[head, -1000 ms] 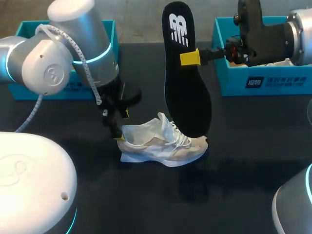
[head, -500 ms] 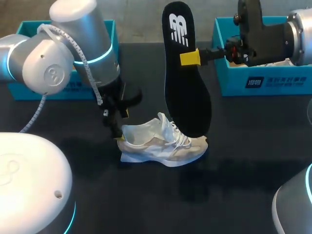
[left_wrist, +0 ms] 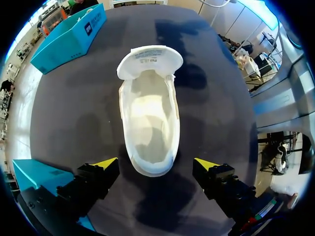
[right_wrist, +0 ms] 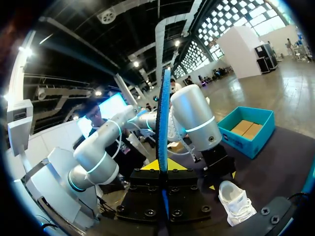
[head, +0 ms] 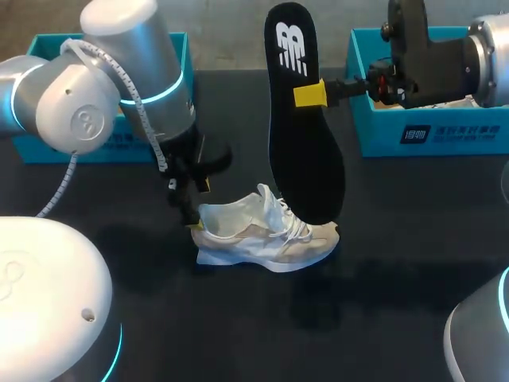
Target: Take the shoe out of the shoebox, open the shoe tongue, remove and reinsert the insole, then place the shoe into the shoebox
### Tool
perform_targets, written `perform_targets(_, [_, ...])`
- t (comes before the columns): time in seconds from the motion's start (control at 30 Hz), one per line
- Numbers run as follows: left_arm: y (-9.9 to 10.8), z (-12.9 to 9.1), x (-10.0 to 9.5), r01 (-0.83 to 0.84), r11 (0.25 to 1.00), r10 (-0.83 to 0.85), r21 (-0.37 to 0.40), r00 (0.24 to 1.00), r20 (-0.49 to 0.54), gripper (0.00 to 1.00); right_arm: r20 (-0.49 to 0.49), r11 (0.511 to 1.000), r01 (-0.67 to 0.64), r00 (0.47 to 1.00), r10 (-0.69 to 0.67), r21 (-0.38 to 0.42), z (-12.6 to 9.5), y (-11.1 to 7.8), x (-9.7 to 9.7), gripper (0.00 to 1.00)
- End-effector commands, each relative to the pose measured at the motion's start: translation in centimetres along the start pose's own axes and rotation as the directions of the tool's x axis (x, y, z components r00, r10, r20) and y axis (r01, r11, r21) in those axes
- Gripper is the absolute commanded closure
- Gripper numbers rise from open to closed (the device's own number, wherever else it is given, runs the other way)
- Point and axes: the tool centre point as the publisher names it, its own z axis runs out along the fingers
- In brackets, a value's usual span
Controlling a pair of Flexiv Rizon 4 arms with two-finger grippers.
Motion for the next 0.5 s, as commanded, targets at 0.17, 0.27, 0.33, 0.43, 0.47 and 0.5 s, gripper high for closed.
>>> perform_targets(0.17, [-1.8, 0.6, -1.5, -0.016, 0.999, 0.017, 0.027, 1.0, -0.014, 0.0, 0.0, 1.0, 0.0, 1.0, 0.0, 0.0, 0.2, 0.0, -0.1, 1.0])
perform_targets(0.27, [-2.3, 0.9, -2.6, -0.009, 0.999, 0.009, 0.053, 1.0, -0.011, 0.0, 0.0, 1.0, 0.0, 1.0, 0.0, 0.0, 0.2, 0.0, -0.1, 1.0])
perform_targets(0.33, [-2.7, 1.3, -3.5, 0.001, 0.997, 0.001, 0.074, 1.0, -0.022, 0.0, 0.0, 1.0, 0.0, 1.0, 0.0, 0.0, 0.2, 0.0, -0.1, 1.0])
perform_targets(0.43, [-3.2, 2.1, -4.5, 0.004, 0.997, -0.001, 0.074, 0.999, -0.042, 0.0, 0.0, 1.0, 0.0, 1.0, 0.0, 0.0, 0.2, 0.0, -0.1, 1.0])
perform_targets(0.47, [-3.4, 2.4, -4.8, 0.007, 0.997, -0.004, 0.073, 0.999, -0.043, 0.0, 0.0, 1.0, 0.0, 1.0, 0.0, 0.0, 0.2, 0.0, -0.1, 1.0])
perform_targets(0.5, [-3.6, 2.6, -5.1, 0.007, 0.997, -0.004, 0.073, 0.999, -0.043, 0.0, 0.0, 1.0, 0.0, 1.0, 0.0, 0.0, 0.2, 0.0, -0.1, 1.0])
